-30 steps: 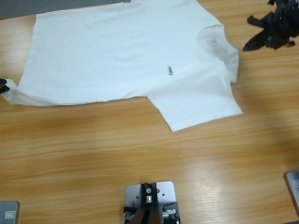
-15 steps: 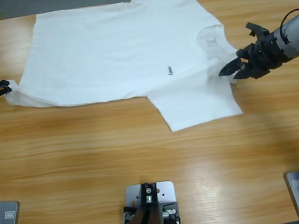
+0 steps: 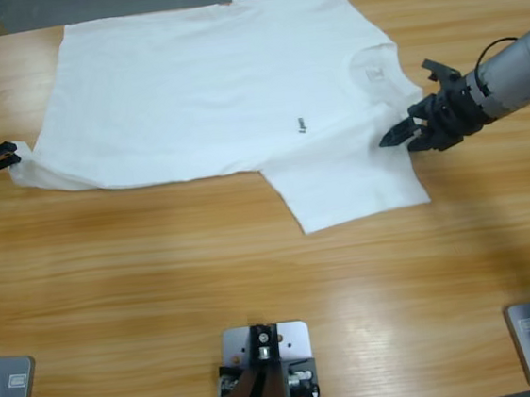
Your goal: Fold clothes
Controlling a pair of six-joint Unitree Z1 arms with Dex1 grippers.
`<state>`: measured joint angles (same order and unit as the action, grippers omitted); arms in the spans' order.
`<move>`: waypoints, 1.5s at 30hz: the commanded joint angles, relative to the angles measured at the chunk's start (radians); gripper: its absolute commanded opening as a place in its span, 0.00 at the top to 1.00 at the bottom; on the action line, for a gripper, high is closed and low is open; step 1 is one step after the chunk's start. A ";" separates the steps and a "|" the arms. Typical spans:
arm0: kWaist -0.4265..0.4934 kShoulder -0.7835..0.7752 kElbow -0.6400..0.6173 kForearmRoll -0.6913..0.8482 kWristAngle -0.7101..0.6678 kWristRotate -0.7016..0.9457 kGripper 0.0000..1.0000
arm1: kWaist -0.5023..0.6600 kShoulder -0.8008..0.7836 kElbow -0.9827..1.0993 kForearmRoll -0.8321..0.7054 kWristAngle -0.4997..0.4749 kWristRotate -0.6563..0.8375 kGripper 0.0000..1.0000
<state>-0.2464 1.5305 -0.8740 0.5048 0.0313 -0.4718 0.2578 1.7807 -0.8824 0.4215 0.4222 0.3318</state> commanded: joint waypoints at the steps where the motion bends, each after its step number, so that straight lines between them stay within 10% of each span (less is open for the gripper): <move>1: 0.007 0.016 0.002 0.005 -0.016 0.009 1.00 | 0.010 0.083 -0.019 -0.023 0.021 -0.025 0.44; 5: 0.007 0.019 0.002 0.004 -0.016 0.009 1.00 | 0.010 0.088 -0.025 -0.021 0.021 -0.028 0.45; 9: 0.007 0.022 0.009 0.004 -0.016 0.009 1.00 | 0.010 0.086 -0.028 -0.015 0.013 -0.038 1.00; 45: 0.081 0.050 -0.073 -0.005 -0.029 0.065 1.00 | -0.092 0.104 -0.460 0.444 -0.002 -0.298 1.00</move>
<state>-0.1915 1.5304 -0.9058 0.5048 0.0258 -0.4197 0.1877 1.8082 -1.2959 0.8282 0.4260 0.0627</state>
